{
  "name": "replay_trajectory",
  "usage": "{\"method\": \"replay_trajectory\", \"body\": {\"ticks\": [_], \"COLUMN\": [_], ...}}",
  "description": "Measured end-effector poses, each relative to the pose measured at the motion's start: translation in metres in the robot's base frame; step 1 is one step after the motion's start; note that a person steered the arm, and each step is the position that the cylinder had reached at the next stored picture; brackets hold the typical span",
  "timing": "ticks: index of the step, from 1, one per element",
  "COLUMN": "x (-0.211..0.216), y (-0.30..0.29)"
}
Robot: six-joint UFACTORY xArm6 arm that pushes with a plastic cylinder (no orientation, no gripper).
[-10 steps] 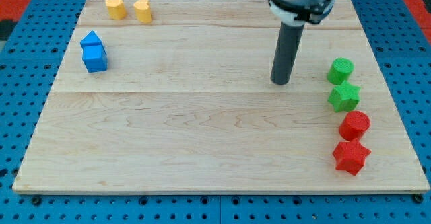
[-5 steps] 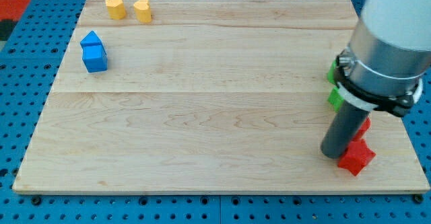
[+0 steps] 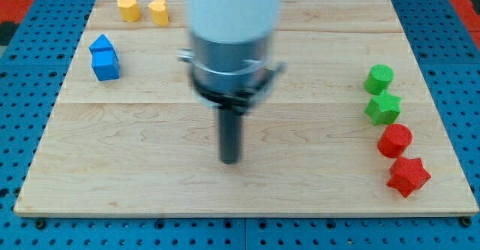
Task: Slightly move the red star to the right
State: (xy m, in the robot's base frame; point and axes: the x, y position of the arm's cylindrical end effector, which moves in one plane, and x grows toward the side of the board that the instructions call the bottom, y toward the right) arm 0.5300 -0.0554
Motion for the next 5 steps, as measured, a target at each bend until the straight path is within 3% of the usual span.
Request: {"method": "replay_trajectory", "body": {"ticks": [2,3,5], "x": [-0.055,-0.100,-0.181], "y": [-0.186,-0.240,-0.209]}}
